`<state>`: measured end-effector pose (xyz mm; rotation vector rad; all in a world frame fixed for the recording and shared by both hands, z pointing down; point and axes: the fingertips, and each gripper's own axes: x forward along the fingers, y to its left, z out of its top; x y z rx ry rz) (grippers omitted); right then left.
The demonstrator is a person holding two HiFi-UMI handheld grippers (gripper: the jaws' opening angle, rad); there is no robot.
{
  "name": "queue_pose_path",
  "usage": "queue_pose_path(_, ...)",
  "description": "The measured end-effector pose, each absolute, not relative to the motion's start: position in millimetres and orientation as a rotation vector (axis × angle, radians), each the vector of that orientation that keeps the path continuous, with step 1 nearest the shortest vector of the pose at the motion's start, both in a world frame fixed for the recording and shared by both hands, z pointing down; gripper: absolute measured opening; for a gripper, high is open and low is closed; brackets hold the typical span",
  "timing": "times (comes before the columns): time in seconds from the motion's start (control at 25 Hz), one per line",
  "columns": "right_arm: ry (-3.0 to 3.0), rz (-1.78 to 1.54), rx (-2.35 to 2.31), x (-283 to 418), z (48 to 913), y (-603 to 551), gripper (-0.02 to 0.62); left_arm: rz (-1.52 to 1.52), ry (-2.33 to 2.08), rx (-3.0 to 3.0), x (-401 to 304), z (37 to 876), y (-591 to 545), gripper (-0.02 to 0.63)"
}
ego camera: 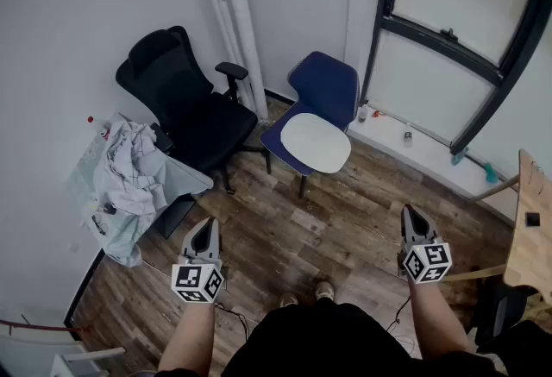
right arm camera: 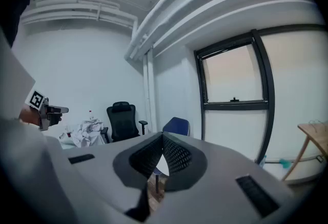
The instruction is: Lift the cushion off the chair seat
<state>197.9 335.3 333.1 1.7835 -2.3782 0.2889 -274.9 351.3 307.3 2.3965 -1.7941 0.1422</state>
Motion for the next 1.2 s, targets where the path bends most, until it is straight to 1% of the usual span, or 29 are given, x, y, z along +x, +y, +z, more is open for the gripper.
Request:
queue_pose_path(0.2,-2.373,0.287,1.785,199.9,336.3,329.7,0.009,0.161,-1.811,2.388,-271.2,306.2,340.9,0.005)
queue_pose_path(0.36,-2.381,0.293,1.790,203.3,337.3,325.0,0.009,0.152,-1.814,2.434,-258.6,291.8,330.7,0.005)
queue_pose_path(0.56,-2.383,0.298,1.783,212.0,338.8,316.4,0.009,0.212,-1.820,2.495,-239.1,281.6,328.9,0.005)
queue_pose_path(0.8,-2.404,0.309,1.783,235.4,340.7,306.0,0.009,0.236,-1.899,2.395,-242.5,291.1,338.3,0.005)
queue_pose_path(1.0,-2.424,0.355,1.750,253.4,354.2,293.0,0.009,0.236,-1.910,2.392,-225.8,296.9,335.4,0.005)
queue_pose_path(1.2,-2.437,0.390,1.738,253.0,363.3,277.0,0.009,0.244,-1.895,2.386,-223.4,302.5,310.5,0.005)
